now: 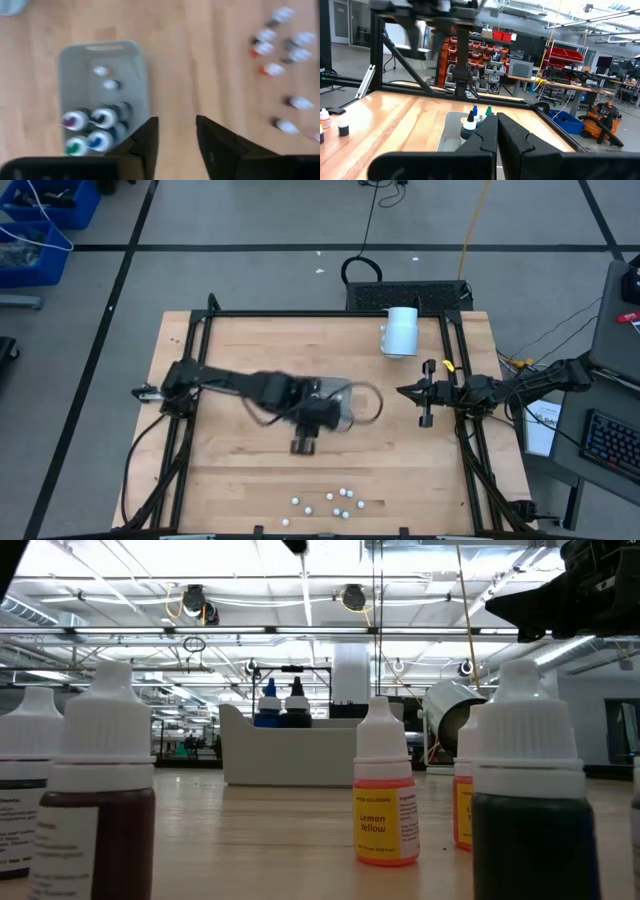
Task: Pick & Place food coloring
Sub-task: Put the small black food coloring bottle into the gray bin
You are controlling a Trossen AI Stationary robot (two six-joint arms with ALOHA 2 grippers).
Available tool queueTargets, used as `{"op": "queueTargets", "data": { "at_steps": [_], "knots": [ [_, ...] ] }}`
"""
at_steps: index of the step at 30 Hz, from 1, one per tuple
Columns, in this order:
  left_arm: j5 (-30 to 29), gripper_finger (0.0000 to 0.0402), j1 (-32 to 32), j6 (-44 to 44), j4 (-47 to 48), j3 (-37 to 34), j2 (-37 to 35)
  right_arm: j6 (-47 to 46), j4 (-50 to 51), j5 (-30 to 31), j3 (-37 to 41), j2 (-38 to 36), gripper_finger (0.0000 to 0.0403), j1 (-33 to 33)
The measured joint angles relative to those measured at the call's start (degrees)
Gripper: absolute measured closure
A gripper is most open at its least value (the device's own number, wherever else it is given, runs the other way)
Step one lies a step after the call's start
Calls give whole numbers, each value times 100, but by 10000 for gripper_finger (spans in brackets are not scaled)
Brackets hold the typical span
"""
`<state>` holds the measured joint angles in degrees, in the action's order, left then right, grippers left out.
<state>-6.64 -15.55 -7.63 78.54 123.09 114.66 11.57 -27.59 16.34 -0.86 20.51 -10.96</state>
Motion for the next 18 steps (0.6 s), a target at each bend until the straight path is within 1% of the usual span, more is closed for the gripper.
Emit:
{"op": "queueTargets", "data": {
  "at_steps": [3,6,7,8,11,15,18],
  "knots": [
    [-1,323,-479,-227,124,-26,-3,3,-1,0,0,0,403,0],
    [54,376,-928,-310,17,-218,6,-19,-1,1,0,0,403,-2],
    [104,389,-1060,-352,-3,-297,30,-19,-2,2,0,0,403,-2],
    [115,393,-1192,-421,-25,-394,49,-17,0,0,0,2,403,0],
    [82,390,-1497,-719,-278,-797,57,-18,-2,2,0,0,403,0],
    [60,388,-1728,-1011,-766,-1387,52,-32,-44,2,0,1,403,-1],
    [84,394,-1822,-1228,-1444,-1936,49,-35,-44,2,0,4,403,-2]
  ]
}}
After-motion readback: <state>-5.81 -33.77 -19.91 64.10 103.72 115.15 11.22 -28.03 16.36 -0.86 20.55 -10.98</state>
